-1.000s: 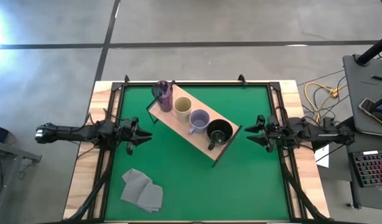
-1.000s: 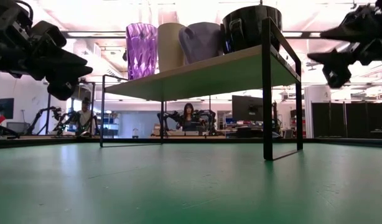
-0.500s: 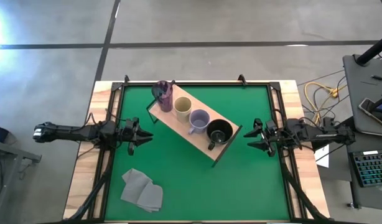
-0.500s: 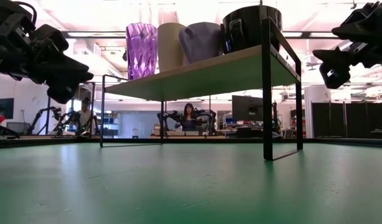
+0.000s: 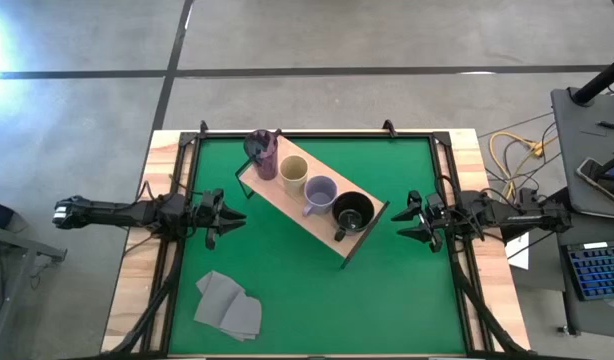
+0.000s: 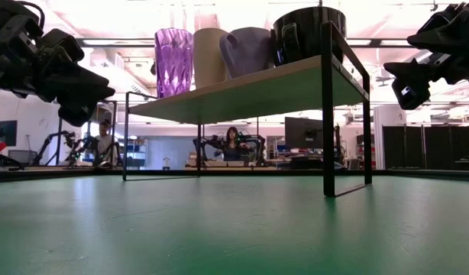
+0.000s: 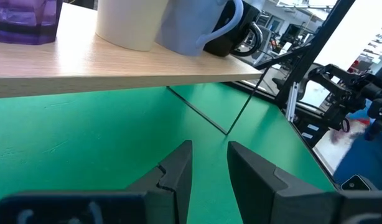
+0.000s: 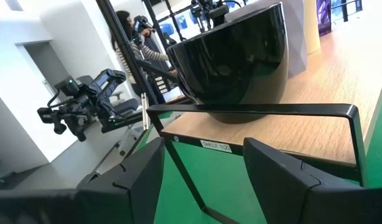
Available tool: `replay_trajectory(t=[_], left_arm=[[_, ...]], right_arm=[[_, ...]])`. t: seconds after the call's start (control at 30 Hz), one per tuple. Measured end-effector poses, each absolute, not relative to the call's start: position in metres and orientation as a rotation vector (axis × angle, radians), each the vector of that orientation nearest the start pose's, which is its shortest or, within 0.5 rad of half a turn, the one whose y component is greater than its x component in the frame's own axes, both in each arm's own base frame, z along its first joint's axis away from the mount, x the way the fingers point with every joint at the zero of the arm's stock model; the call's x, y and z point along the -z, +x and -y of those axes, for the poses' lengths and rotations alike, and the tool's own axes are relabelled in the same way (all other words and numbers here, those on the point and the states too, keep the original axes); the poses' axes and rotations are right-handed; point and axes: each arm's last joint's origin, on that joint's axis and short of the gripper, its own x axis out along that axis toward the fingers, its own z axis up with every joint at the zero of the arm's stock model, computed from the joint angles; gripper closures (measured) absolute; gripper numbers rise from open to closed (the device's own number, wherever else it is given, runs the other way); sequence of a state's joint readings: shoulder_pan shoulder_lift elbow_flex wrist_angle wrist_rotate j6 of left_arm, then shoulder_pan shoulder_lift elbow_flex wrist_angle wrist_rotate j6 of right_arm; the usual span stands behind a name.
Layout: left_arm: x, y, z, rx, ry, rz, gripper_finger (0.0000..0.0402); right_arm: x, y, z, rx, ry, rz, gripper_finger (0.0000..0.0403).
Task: Stack small to large cups/mugs on shelf
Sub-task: Return to Home Position
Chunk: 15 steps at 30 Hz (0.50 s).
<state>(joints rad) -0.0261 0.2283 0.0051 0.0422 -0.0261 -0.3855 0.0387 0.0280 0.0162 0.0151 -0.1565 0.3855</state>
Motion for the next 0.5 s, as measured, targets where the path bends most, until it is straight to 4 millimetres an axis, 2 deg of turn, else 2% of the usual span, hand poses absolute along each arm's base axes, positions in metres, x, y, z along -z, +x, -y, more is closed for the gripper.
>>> replay_trajectory(t=[0.5], left_arm=[[-0.1503, 0.1102, 0.0022, -0.032, -0.38, -0.178, 0.0314]], right_arm=[[-0.1685, 0.0979, -0.0083, -0.193, 0.398, -0.035, 0.0191]])
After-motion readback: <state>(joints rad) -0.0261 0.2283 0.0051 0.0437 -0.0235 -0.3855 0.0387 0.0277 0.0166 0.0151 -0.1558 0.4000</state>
